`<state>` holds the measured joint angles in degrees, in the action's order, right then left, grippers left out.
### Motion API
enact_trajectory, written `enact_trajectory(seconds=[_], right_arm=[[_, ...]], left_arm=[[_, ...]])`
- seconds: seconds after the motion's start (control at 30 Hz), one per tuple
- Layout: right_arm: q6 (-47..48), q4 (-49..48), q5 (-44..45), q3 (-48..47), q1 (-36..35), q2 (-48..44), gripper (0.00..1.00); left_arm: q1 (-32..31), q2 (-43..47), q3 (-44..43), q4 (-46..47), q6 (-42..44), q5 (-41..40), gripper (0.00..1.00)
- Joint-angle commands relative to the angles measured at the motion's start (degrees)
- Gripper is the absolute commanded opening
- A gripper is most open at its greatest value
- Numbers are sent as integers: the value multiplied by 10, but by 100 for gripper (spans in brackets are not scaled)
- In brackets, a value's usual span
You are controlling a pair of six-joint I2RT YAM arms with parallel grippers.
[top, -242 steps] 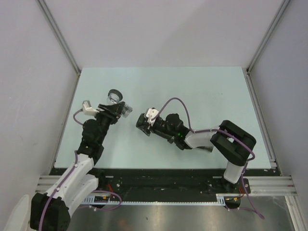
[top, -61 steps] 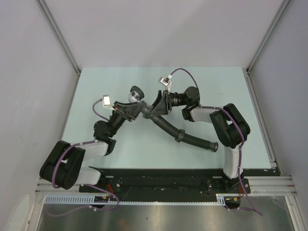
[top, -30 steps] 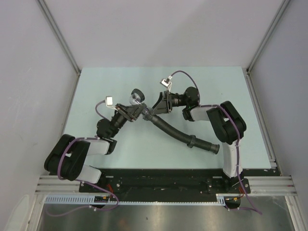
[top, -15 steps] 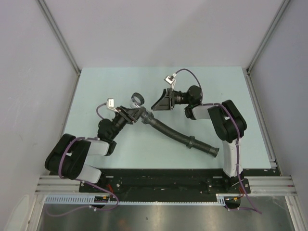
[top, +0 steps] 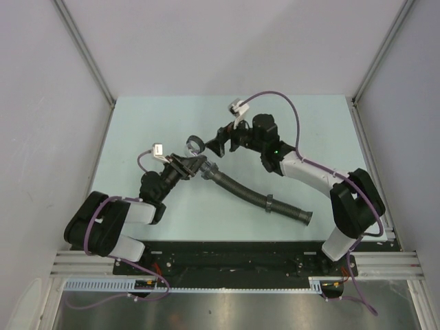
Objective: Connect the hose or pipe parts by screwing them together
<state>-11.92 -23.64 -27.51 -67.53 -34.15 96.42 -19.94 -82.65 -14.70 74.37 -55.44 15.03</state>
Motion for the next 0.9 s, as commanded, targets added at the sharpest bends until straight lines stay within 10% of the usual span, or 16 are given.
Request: enact_trajectory(seconds=[0.0, 0.23, 0.87], right_arm=[[146, 119, 210, -9, -64, -26, 100], [175, 132, 370, 44, -157, -82, 100], [204, 139, 316, 100, -224, -114, 100]], left_arm=[[3, -1, 2, 214, 8, -11, 0], [3, -1, 0, 213, 3, -11, 0], [3, -1, 3, 209, -4, -21, 0]])
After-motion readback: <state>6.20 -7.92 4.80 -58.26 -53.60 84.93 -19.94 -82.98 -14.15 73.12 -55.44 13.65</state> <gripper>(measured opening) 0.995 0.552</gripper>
